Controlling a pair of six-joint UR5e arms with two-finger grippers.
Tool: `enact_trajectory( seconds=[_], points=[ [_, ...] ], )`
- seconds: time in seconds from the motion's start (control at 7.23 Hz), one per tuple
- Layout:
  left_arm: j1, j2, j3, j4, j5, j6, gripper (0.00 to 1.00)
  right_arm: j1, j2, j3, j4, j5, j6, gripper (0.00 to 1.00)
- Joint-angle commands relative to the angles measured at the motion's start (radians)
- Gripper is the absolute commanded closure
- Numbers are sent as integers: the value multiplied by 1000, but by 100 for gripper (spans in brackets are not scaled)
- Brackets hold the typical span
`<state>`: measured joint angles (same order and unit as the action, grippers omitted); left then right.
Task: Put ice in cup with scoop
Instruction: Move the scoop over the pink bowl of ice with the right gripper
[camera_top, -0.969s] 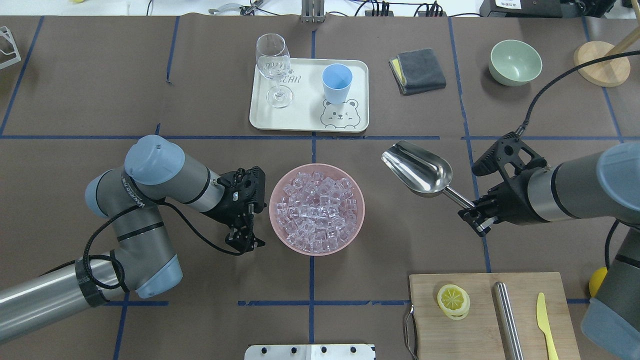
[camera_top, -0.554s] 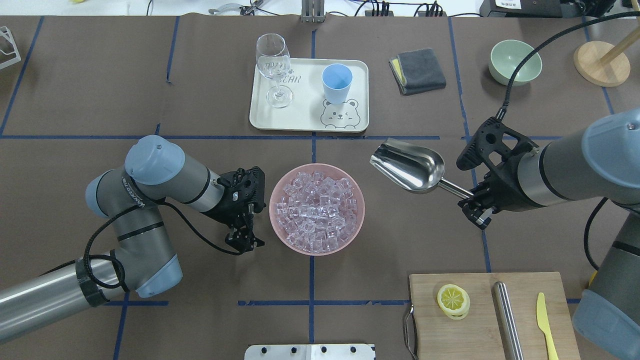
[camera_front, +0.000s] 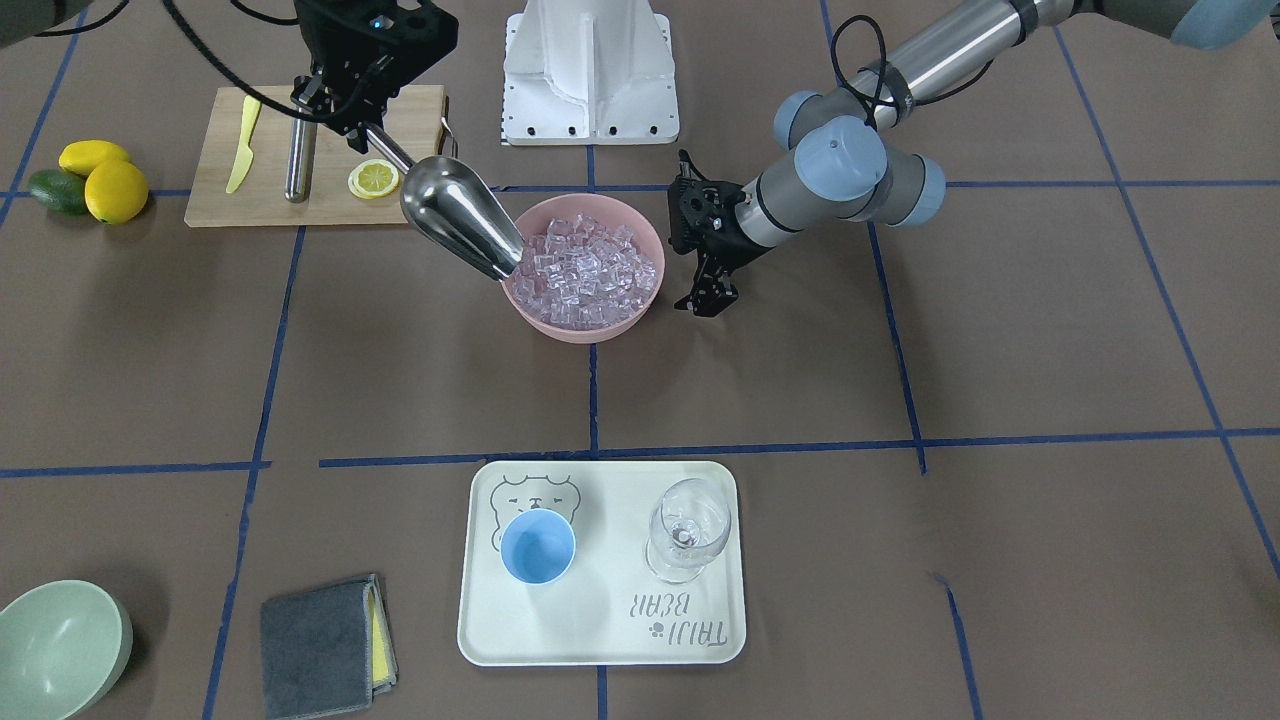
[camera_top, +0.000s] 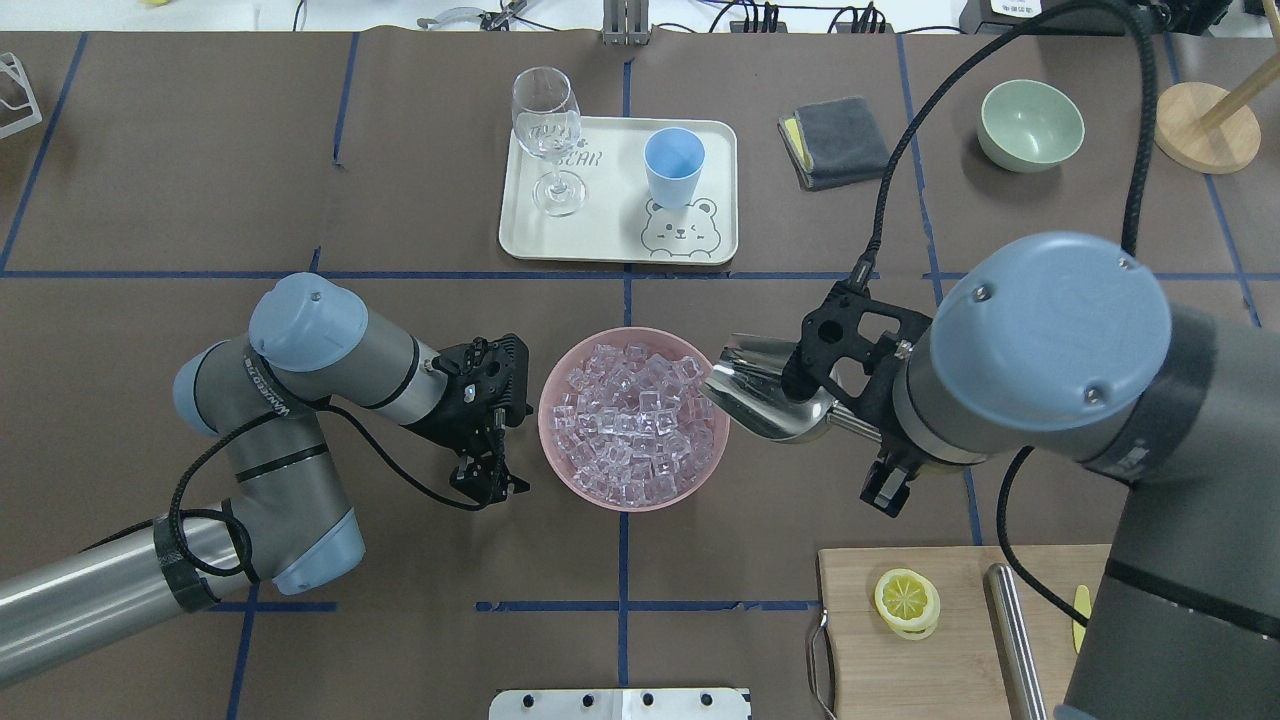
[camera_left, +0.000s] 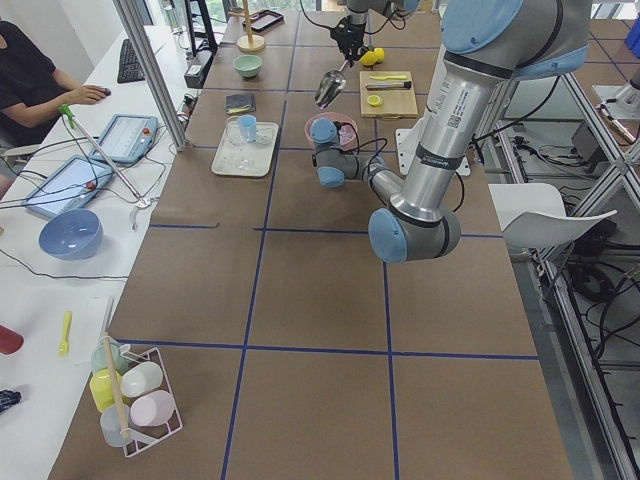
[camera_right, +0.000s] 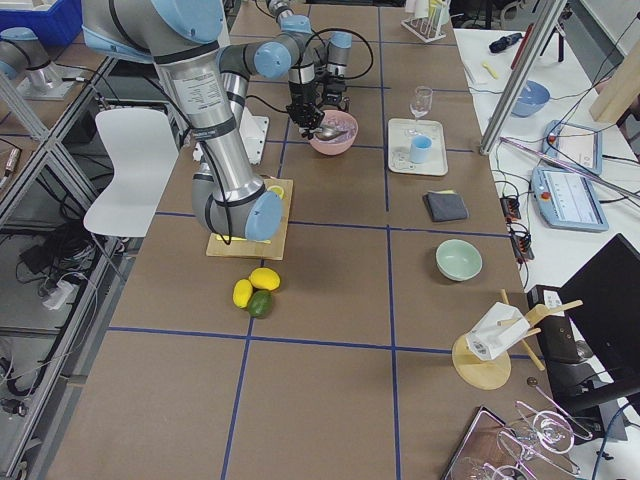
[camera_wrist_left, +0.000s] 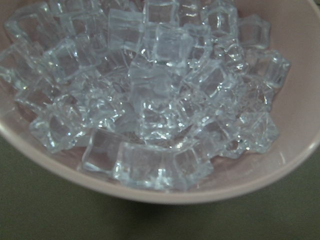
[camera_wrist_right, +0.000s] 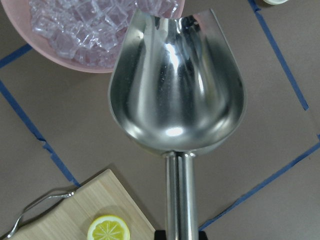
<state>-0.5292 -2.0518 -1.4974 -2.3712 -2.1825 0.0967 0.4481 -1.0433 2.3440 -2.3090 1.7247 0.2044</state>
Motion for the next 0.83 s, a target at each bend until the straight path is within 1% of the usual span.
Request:
enact_trajectory(
  seconds=[0.0, 0.28, 0.42, 0.55, 0.69],
  points=[
    [0, -4, 8, -10, 1, 0, 0, -37, 29, 4, -72, -34, 1, 100],
    [0, -5, 16, -11, 1, -2, 0, -46, 48, -12, -93, -27, 4, 100],
    [0, -5, 16, -11, 1, 0, 0, -46, 104, -35, -163, -16, 4, 100],
    [0, -7, 16, -11, 1, -2, 0, -46, 145, -55, -205, -8, 4, 100],
    [0, -8, 17, -11, 1, -2, 0, -46, 153, -67, -208, 7, 4, 100]
  ],
)
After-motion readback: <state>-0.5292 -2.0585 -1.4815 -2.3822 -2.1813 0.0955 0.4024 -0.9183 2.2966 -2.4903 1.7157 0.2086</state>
